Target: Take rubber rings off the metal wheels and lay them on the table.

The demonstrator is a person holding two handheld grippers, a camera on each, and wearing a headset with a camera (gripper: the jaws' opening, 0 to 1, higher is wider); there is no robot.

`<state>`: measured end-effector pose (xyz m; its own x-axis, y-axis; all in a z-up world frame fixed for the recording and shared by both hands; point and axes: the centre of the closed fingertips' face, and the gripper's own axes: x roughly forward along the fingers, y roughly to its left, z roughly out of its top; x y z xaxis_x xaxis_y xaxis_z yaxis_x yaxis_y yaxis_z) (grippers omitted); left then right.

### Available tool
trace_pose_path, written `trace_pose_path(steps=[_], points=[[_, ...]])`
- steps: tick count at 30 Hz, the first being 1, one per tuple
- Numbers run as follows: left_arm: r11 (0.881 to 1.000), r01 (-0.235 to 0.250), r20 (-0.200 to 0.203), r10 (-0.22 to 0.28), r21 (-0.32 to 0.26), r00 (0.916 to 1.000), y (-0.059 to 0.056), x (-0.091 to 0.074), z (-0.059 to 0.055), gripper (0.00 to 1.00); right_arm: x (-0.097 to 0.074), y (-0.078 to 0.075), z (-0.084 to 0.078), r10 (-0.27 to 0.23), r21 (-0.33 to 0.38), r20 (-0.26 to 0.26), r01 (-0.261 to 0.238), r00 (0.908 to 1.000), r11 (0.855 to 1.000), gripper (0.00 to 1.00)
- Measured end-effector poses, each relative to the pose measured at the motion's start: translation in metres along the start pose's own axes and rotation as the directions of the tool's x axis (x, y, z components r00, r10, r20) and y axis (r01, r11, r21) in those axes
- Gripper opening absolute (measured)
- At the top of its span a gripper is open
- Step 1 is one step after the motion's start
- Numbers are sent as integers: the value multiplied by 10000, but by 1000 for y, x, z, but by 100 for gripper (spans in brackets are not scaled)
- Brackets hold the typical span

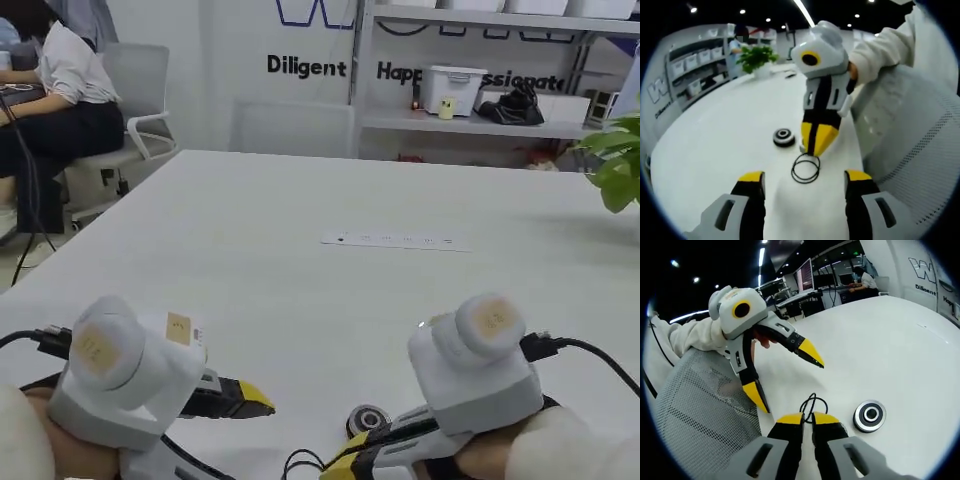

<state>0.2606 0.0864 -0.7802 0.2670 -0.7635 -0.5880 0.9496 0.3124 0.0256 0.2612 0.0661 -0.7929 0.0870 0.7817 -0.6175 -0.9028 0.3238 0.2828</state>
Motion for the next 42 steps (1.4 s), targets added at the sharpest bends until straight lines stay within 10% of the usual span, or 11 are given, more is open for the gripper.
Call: trace_pose_path(steps=[12, 23, 42], points=[[9998, -199, 275, 201, -85, 9994, 6, -3, 6, 66, -15, -19, 10, -536, 174, 528, 527, 9972, 9985, 12], [9982, -506, 1088, 539, -331, 9926, 23, -15, 36, 67, -38, -45, 15, -1321, 434, 1047, 1282, 9857, 9908, 13], [9989, -343, 1540, 292, 305, 9876, 38, 3, 74, 63, -43, -69, -11, -1845, 561, 561, 1814, 9812, 9818, 17]])
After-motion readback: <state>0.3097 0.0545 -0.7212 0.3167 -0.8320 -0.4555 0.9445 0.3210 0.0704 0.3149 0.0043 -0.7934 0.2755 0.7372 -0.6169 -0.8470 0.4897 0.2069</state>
